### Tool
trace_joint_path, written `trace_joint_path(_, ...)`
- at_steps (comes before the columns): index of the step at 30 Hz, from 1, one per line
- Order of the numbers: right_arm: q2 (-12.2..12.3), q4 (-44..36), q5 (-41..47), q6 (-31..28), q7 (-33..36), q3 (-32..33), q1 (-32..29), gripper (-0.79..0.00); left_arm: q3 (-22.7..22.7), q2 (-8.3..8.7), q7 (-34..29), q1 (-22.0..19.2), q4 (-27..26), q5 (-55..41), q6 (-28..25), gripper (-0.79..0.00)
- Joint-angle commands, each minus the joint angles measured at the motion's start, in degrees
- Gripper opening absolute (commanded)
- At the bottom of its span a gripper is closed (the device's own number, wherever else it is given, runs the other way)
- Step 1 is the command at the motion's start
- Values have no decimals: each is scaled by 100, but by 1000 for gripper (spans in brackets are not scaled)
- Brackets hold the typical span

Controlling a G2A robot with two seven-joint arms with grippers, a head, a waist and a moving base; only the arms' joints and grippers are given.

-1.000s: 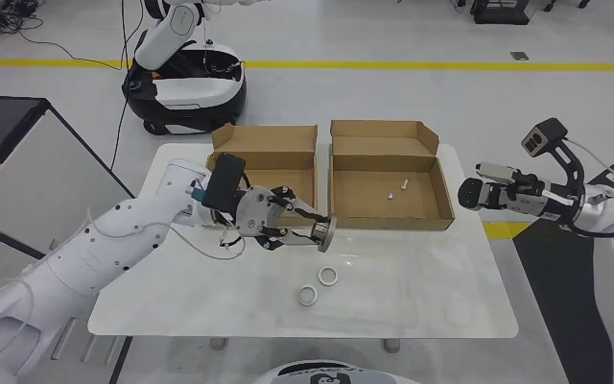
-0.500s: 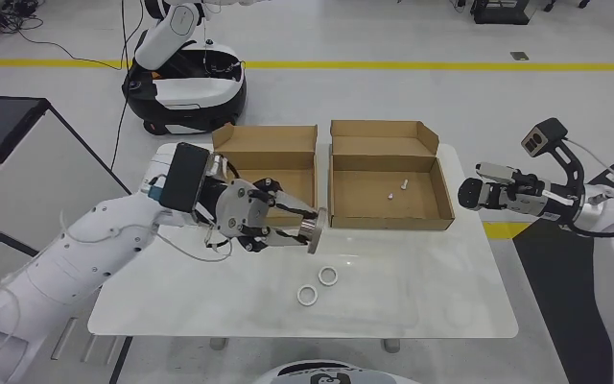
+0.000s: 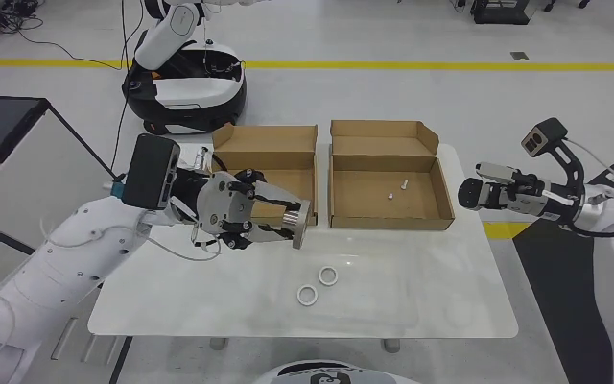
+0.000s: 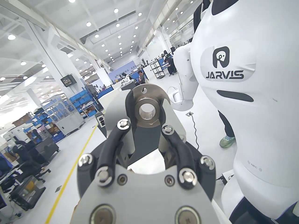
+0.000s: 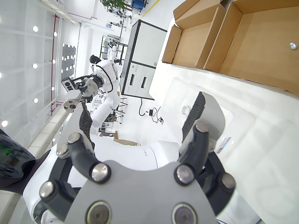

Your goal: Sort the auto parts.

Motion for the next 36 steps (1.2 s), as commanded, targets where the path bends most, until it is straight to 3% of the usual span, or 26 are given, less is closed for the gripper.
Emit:
trace_joint_path(1,0,0,0,0,0,0,0,0,8,0,0,-4,3,1,0,-785)
trace_joint_path(36,0,0,0,0,0,0,0,0,-114,13,53,52,82,37,53,-785)
